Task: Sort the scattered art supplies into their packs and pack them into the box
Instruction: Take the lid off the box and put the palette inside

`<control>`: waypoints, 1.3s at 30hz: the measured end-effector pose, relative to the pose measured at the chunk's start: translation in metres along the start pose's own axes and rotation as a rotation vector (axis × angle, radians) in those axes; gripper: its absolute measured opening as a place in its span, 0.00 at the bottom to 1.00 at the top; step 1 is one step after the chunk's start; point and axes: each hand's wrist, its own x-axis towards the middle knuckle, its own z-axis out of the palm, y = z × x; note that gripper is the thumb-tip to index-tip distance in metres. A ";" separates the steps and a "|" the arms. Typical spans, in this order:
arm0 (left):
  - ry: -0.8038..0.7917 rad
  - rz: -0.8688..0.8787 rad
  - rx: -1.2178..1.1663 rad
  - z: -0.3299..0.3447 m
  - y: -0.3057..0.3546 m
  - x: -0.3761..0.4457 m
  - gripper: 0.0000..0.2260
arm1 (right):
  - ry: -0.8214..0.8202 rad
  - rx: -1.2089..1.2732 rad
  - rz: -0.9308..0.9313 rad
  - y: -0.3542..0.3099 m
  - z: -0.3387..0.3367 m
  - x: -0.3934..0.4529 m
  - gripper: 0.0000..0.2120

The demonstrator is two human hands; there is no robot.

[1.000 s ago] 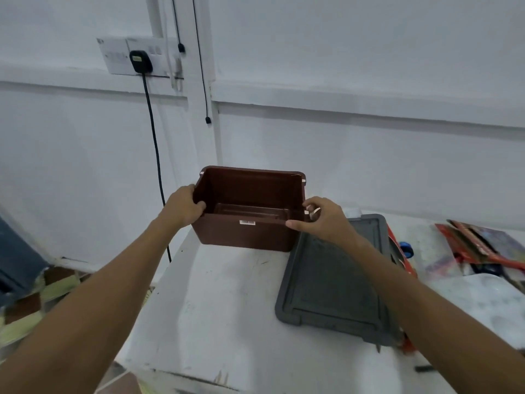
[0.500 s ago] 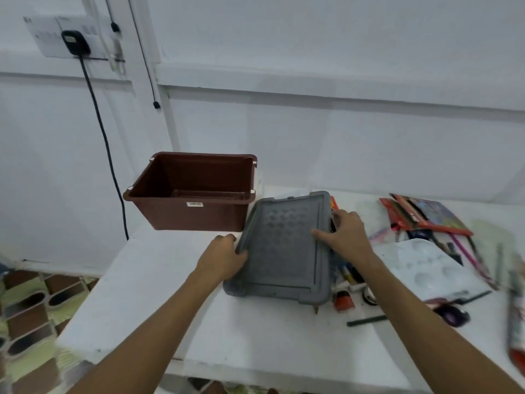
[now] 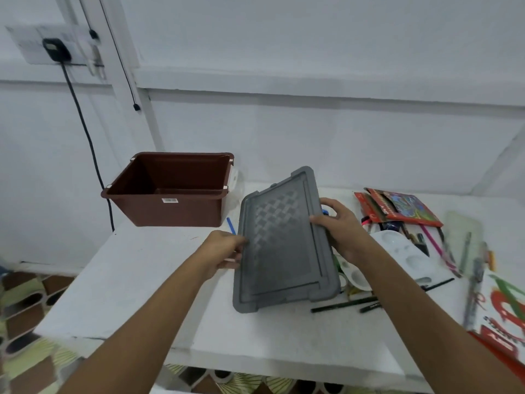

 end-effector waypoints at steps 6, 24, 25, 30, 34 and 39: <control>0.018 0.171 -0.069 0.000 0.056 -0.033 0.19 | -0.208 0.045 -0.188 -0.045 0.013 -0.028 0.22; 0.033 0.249 -0.559 -0.157 0.131 -0.172 0.04 | -0.610 -0.393 -0.641 -0.096 0.122 -0.051 0.38; 0.042 0.231 -0.553 -0.166 0.116 -0.173 0.06 | -0.615 -0.414 -0.610 -0.091 0.124 -0.046 0.39; -0.011 0.293 -0.513 -0.210 0.036 -0.171 0.36 | -0.470 -0.545 -0.357 -0.053 0.122 -0.014 0.48; -0.067 0.336 -0.533 -0.221 -0.007 -0.160 0.39 | -0.531 -0.356 -0.120 -0.024 0.128 0.000 0.61; 0.040 0.291 -0.481 -0.233 -0.042 -0.145 0.29 | -0.573 -0.296 -0.075 0.005 0.137 0.007 0.69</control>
